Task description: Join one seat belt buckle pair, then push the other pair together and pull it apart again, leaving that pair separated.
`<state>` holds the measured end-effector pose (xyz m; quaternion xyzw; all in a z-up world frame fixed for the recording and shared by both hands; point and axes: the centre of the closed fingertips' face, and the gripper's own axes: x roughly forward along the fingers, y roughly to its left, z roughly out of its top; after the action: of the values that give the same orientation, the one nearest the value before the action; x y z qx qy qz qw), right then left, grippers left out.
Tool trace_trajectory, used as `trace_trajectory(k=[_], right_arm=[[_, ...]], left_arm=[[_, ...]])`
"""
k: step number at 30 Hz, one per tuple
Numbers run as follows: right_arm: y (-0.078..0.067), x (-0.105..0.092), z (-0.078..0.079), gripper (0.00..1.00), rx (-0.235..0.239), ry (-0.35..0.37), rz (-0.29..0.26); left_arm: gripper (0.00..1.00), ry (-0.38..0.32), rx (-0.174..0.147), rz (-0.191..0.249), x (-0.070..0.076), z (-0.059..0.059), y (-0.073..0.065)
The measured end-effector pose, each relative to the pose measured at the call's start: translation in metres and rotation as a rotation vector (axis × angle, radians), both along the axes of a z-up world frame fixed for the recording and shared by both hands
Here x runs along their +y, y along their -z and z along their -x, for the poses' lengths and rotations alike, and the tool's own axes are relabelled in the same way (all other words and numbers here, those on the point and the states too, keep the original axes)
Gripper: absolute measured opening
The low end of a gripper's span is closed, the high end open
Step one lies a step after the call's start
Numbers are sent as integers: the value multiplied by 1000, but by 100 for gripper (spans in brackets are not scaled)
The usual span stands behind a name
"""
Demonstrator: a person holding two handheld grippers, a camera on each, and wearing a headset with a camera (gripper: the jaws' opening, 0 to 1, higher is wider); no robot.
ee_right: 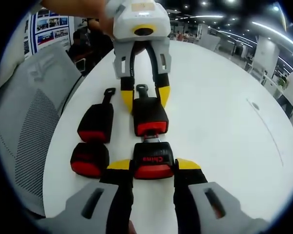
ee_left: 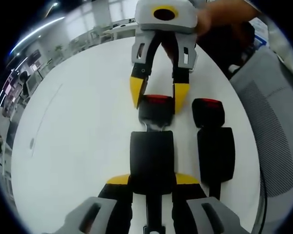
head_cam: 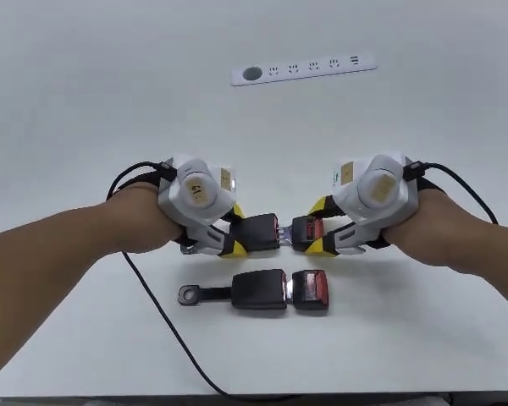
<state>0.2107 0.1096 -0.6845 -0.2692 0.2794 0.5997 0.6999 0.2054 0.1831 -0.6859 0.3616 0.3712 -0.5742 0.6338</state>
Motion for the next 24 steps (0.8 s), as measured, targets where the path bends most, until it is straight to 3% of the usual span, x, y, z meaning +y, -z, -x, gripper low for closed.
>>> trace_trajectory(k=[11, 24], right_arm=[[1, 12, -2, 29, -1, -9, 0], [2, 11, -2, 30, 2, -12, 15]], left_arm=[[30, 24, 8, -11, -2, 0, 0], [31, 27, 10, -9, 1, -3, 3]])
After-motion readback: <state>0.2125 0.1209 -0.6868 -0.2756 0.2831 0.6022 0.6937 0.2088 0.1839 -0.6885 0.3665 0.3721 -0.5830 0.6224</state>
